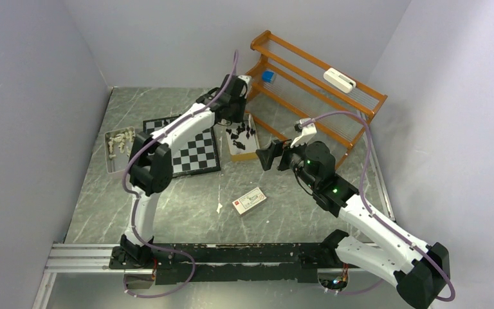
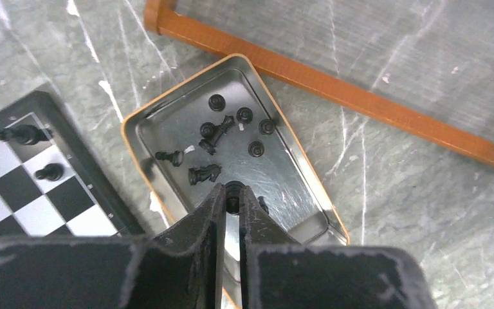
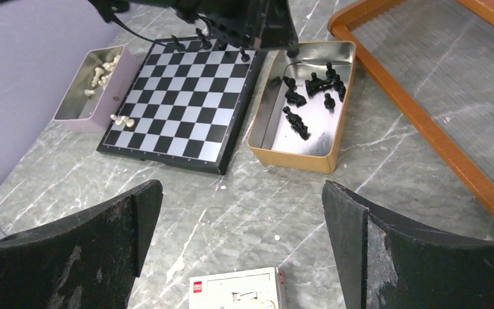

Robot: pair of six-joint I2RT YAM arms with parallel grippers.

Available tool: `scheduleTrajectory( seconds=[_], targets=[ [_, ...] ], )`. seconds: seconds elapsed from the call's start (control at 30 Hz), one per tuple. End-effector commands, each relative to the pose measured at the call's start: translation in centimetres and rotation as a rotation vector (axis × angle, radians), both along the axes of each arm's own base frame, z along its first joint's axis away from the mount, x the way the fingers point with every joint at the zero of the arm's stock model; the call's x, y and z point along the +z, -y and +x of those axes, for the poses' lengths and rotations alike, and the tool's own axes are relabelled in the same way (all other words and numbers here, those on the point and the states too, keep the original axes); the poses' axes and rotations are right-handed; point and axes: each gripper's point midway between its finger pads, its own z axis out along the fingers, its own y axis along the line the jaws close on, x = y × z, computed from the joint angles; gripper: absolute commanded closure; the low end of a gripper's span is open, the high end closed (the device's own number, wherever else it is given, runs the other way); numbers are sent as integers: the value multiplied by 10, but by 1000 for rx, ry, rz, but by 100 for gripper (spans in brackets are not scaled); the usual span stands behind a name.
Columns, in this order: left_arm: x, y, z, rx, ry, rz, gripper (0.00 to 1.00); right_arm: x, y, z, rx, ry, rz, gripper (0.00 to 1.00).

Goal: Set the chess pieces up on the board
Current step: Pick up the chess piece from the storage box, then place the chess piece on the chessboard.

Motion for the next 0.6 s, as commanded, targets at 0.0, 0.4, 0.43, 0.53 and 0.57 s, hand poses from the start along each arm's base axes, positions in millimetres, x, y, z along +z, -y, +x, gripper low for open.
scheduleTrajectory(
  seconds=[0.0, 0.4, 0.43, 0.53, 0.57],
  targets=[
    [33, -30, -1, 60, 25, -8, 87, 7, -5, 0, 16, 23, 36, 0],
    [19, -141, 13, 265, 7, 59, 87, 11, -6, -4, 37, 33, 49, 0],
    [14, -148, 15, 280, 2, 69, 87, 11, -6, -4, 36, 36, 49, 0],
    [-5, -164, 21, 315, -33, 101, 88, 13, -6, -5, 38, 40, 52, 0],
    [-11, -167, 23, 319, -43, 105, 88, 13, -6, -5, 37, 40, 52, 0]
  ],
)
